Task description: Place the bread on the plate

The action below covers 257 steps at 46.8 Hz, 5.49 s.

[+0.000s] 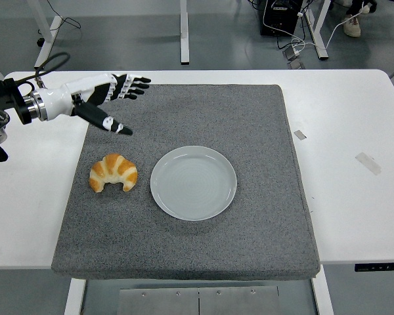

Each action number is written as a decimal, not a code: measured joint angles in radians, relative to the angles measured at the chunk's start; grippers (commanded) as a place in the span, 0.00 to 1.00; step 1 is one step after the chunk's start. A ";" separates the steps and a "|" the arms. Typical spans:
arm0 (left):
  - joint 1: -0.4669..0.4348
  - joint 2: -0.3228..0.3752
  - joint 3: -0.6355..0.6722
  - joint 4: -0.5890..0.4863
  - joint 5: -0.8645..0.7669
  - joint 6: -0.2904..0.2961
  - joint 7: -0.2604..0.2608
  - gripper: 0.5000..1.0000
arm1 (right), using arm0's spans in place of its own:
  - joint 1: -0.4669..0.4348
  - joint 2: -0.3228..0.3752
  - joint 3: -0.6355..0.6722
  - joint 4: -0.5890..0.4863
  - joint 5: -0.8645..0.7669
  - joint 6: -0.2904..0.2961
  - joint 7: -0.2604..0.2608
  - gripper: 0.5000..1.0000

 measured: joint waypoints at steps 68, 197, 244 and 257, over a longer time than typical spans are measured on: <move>-0.136 0.022 0.313 -0.075 0.378 0.128 -0.050 0.91 | 0.009 0.000 0.000 -0.003 0.000 0.000 0.000 1.00; -0.571 -0.047 0.389 -0.062 -0.049 0.083 -0.050 0.16 | 0.009 0.000 -0.005 0.006 0.000 0.000 0.000 1.00; -0.416 -0.348 0.580 -0.061 0.038 0.243 -0.050 0.17 | 0.009 0.000 0.002 0.005 0.000 0.000 0.000 1.00; -0.332 -0.336 0.581 -0.058 0.079 0.271 -0.050 0.18 | 0.009 0.000 0.002 0.003 0.000 0.000 0.000 1.00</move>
